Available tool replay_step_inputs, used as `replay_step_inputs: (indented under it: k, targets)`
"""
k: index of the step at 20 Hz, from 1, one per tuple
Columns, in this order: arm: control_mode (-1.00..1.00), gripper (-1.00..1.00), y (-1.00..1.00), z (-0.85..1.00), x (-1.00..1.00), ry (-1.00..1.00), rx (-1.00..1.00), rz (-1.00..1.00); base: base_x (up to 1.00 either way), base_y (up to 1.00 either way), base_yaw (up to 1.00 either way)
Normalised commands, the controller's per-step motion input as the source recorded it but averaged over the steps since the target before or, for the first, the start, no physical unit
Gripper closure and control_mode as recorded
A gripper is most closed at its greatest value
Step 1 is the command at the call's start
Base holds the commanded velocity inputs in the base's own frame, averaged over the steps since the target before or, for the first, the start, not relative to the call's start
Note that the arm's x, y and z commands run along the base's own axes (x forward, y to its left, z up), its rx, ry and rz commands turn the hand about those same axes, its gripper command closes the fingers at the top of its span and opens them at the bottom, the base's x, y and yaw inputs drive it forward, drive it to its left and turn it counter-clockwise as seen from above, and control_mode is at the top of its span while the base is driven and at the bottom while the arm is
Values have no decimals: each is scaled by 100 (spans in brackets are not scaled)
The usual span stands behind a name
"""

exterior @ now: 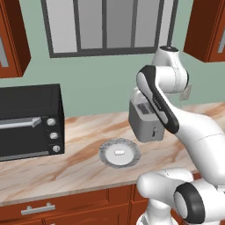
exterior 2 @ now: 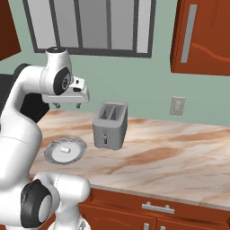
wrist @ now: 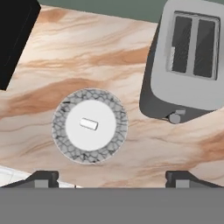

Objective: Pick up the marshmallow and place it in the cup of hot chocolate on the dining counter.

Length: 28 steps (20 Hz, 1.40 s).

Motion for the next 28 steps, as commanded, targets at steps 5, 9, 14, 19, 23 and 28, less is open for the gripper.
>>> replay_step_inputs:
  k: [5, 9, 14, 19, 23, 28]
  targets:
    - [-100, -100, 43, -1, -33, 0, -1, 13, 0, 0, 0]
    - [-100, -100, 27, -5, -6, -11, 0, 15, 0, 0, 0]
    - [-100, -100, 16, -23, 0, -13, 0, 7, 0, 0, 0]
    - [-100, -100, 20, -30, 0, 7, -1, 20, 0, 0, 0]
    - [-100, -100, 12, -24, 0, 17, 0, 21, 0, 0, 0]
    - [-100, -100, 11, -23, 0, 18, -1, 20, 0, 0, 0]
